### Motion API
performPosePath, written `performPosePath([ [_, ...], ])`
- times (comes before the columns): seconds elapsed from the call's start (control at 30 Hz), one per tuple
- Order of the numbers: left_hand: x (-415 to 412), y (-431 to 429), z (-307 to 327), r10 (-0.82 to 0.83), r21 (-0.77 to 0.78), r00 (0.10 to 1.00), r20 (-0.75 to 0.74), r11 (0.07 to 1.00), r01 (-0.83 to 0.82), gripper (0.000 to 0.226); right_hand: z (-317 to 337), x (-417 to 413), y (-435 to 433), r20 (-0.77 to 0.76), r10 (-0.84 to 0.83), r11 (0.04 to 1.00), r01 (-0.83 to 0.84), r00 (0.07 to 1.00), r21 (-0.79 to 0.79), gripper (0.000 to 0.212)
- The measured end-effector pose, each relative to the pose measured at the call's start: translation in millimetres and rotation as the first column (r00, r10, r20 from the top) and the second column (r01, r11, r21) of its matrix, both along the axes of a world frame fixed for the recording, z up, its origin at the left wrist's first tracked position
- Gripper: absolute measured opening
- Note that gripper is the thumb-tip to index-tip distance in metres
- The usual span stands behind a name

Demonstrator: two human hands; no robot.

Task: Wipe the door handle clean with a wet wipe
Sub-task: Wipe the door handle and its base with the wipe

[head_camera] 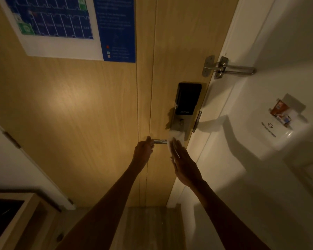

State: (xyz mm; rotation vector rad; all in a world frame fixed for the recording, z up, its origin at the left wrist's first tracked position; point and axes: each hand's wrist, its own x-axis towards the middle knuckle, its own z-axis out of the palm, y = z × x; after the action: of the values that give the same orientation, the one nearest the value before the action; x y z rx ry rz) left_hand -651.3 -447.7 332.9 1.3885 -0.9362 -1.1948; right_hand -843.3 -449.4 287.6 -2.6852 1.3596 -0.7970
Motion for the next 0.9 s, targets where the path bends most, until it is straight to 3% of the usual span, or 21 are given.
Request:
performPosePath([
  [0.2,-5.9,4.3,3.4,0.015,0.006,0.999,0.050,1.000,-0.016,0.057,3.1,-5.6,-4.2,0.068,-0.144,0.989,0.142,0.987,0.037,0.061],
  [0.37,-4.3,1.1,11.2,0.025,0.055,0.999,0.024,0.998,-0.026,0.072,0.8,-7.4,3.1,0.010,-0.004,1.000,0.004,1.000,0.006,0.062],
  [0.5,-6.5,2.9,13.4,0.009,0.060,0.999,0.052,0.998,-0.012,0.074,4.8,-9.9,-7.1,0.037,-0.094,0.995,0.093,0.995,0.021,0.062],
  [0.7,-1.5,-3.1,17.5,-0.034,0.111,0.998,0.058,0.993,0.027,0.075,1.8,-18.6,-3.9,-0.012,-0.007,1.000,0.007,1.000,0.000,0.063],
  [0.9,-0.4,-7.0,16.6,-0.033,0.105,0.999,0.043,0.994,0.028,0.070,-7.6,-22.5,3.3,0.093,-0.063,0.998,0.061,0.994,0.031,0.065],
])
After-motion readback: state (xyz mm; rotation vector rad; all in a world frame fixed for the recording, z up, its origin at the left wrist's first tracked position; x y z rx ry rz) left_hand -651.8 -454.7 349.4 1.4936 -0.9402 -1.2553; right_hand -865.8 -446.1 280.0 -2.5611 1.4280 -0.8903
